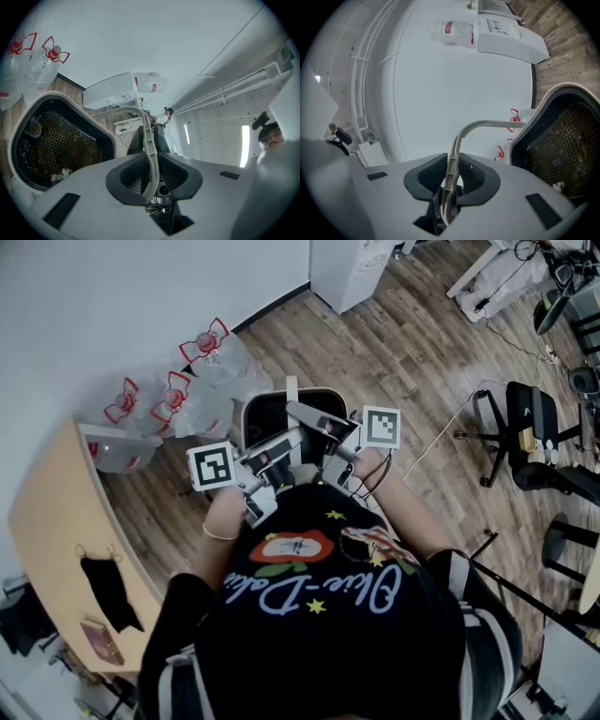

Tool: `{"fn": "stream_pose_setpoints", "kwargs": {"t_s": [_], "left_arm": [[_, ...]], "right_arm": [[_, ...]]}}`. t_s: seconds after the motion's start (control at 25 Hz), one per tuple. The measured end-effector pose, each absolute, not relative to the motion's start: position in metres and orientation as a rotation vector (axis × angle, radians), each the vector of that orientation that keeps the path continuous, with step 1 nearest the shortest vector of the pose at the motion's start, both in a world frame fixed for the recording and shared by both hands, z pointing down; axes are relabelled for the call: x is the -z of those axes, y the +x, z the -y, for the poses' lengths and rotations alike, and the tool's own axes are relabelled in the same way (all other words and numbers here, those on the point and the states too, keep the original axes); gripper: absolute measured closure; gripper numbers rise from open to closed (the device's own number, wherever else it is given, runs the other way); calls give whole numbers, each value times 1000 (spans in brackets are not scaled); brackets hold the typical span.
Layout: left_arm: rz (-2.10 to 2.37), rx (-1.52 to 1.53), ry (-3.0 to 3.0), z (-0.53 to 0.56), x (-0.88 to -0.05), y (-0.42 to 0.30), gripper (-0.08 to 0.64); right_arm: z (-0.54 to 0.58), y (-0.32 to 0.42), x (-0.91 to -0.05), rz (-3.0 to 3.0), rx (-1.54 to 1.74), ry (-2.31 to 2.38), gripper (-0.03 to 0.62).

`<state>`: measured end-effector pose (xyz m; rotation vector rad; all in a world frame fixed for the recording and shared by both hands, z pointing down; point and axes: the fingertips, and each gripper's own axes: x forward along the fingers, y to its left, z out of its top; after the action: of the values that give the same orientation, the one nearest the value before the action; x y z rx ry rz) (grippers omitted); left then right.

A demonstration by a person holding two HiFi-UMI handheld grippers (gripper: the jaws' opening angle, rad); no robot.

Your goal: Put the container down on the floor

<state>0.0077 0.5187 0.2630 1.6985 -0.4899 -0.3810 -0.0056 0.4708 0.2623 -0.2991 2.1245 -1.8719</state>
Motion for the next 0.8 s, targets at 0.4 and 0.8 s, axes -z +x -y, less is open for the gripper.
{"fn": "stream_pose_setpoints", "kwargs": {"t_s": [0.4,0.8], "left_arm": [[514,382,1695,-517,-261,31,488],[523,405,1717,-516,-258,63,488]], "right_arm": [[-469,19,-258,-2121,1866,-278,522],[-468,49,-257,-2157,1859,-266,522]]}}
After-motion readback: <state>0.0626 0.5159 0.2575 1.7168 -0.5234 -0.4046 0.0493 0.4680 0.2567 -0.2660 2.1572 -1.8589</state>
